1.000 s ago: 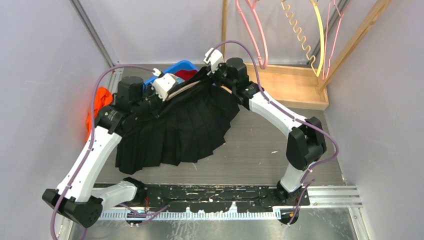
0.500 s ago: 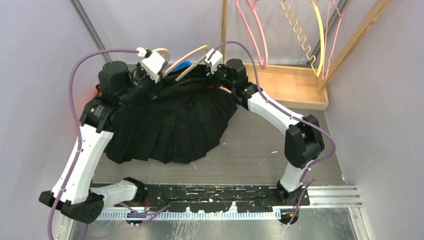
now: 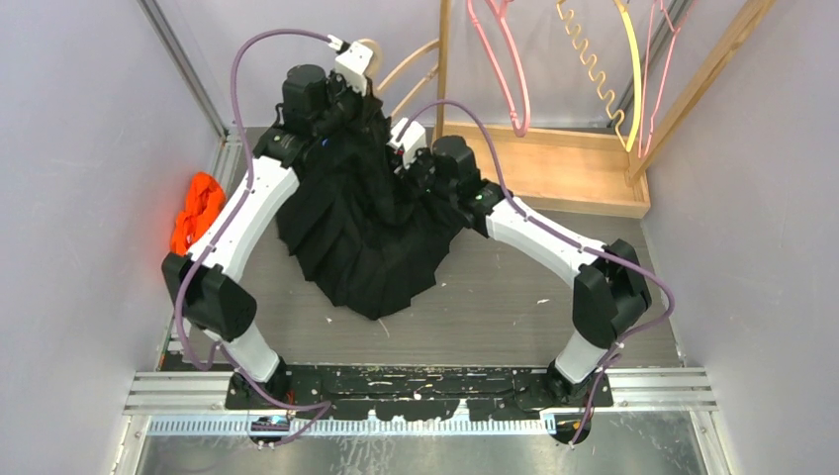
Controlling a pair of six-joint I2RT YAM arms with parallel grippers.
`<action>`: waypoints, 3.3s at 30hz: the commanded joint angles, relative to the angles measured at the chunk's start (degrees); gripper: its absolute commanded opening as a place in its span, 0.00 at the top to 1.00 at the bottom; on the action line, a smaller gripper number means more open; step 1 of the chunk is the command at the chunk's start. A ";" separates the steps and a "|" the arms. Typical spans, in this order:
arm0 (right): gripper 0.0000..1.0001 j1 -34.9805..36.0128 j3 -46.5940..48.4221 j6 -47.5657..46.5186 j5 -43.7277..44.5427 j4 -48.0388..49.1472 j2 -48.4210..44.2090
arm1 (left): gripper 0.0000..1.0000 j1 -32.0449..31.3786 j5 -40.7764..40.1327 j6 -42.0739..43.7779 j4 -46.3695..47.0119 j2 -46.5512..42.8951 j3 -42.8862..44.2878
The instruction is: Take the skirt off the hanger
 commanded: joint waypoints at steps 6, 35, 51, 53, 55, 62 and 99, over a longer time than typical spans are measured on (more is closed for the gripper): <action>0.77 4.48 -5.10 0.62 -0.88 3.76 -4.62 | 1.00 0.27 3.24 -11.31 15.74 1.29 18.04; 0.26 4.51 5.53 -25.17 11.28 -5.73 -4.78 | 1.00 0.67 0.90 14.00 -4.95 -34.86 -22.01; 0.10 0.72 3.66 -22.04 22.34 1.85 -9.91 | 1.00 7.39 10.65 16.59 -15.03 -25.48 -16.19; 0.10 0.51 7.96 -16.76 20.70 1.14 -8.66 | 1.00 7.37 11.71 15.98 -14.44 -25.21 -16.46; 0.10 1.04 12.93 -16.43 18.09 0.37 -7.03 | 1.00 7.37 12.57 15.26 -13.68 -24.91 -17.10; 0.14 2.98 23.10 -0.91 3.83 -7.30 -5.82 | 1.00 7.35 12.13 14.41 -10.69 -23.50 -17.95; 0.08 7.16 16.70 -22.55 6.18 -25.87 -10.76 | 1.00 10.09 44.06 21.31 -27.91 -22.49 -10.95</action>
